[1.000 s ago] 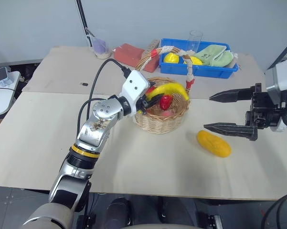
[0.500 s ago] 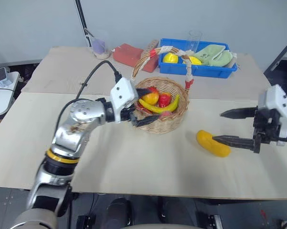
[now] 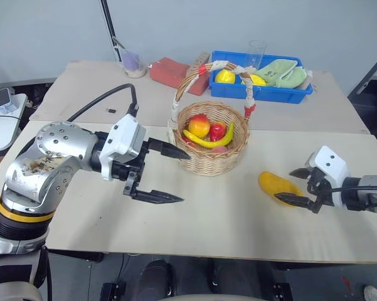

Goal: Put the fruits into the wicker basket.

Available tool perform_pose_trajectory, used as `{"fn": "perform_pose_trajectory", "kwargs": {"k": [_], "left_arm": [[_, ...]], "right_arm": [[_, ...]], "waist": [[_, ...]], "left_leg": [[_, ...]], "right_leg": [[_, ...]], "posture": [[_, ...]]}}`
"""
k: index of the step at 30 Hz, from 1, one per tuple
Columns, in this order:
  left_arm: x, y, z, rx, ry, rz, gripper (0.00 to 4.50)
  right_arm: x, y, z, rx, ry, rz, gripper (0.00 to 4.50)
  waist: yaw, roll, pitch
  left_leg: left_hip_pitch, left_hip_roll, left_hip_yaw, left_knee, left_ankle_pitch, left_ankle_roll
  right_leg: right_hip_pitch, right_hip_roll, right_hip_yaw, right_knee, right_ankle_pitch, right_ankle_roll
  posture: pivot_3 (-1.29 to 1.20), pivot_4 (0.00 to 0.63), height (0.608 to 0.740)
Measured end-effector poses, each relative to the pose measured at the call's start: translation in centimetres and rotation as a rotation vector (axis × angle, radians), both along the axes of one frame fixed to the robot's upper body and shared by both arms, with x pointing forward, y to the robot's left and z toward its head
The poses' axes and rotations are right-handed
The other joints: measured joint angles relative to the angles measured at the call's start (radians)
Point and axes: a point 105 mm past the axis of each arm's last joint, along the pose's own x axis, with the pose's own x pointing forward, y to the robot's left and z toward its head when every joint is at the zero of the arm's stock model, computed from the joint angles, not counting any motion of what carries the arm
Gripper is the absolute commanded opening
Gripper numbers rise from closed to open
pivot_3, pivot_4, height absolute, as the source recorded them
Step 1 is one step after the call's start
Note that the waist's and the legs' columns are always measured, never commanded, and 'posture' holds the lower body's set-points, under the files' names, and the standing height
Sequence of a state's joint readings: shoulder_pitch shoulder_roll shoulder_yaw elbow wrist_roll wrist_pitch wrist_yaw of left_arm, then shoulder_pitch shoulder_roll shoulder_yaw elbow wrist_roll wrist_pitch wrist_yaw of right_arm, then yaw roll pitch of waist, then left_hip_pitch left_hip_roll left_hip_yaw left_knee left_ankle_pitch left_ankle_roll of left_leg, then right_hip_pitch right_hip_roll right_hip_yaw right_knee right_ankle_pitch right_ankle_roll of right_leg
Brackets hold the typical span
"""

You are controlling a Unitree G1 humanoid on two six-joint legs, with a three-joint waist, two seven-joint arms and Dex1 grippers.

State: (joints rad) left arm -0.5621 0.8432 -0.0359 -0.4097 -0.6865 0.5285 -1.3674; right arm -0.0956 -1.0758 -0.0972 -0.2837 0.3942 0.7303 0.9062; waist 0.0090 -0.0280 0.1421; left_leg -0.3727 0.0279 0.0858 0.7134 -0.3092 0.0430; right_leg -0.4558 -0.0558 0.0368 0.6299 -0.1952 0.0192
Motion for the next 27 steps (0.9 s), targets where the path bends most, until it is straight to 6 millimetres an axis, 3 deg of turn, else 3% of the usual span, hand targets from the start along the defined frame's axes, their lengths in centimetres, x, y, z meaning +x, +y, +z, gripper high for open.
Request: {"fn": "perform_pose_trajectory", "kwargs": {"k": [4,11,24,27], "left_arm": [[-0.5,-0.1,0.3,-0.033,-0.014,-0.022,4.45],[-0.6,0.0,-0.3,-0.032,-0.016,-0.009,4.50],[-0.1,0.9,-0.7,-0.030,-0.041,0.064,4.50],[0.4,1.7,-0.3,-0.057,-0.052,0.127,4.50]], "right_arm": [[0.4,0.1,-0.3,0.022,0.024,0.003,4.50],[0.4,0.6,-0.8,0.054,0.044,0.020,2.40],[0.3,0.5,-0.8,0.058,0.032,0.046,2.36],[-0.2,1.0,0.1,0.080,0.024,0.083,2.36]], "waist": [[0.000,0.000,0.000],[0.001,0.000,0.000],[0.000,0.000,0.000],[0.001,0.000,0.000]], "left_leg": [[0.000,0.000,0.000,0.000,0.000,0.000],[0.000,0.000,0.000,0.000,0.000,0.000],[0.001,0.001,0.000,0.000,0.000,0.000],[0.001,0.001,0.000,0.000,0.000,0.000]], "right_leg": [[0.000,0.000,0.000,0.000,0.000,-0.001],[0.000,0.001,0.000,0.000,0.000,-0.001],[0.001,0.001,0.000,0.000,0.000,-0.001],[0.001,0.001,0.000,0.000,0.000,-0.001]], "posture": [[0.00,0.150,0.692],[0.00,0.150,0.692],[0.00,0.150,0.692],[0.00,0.150,0.692]]}}
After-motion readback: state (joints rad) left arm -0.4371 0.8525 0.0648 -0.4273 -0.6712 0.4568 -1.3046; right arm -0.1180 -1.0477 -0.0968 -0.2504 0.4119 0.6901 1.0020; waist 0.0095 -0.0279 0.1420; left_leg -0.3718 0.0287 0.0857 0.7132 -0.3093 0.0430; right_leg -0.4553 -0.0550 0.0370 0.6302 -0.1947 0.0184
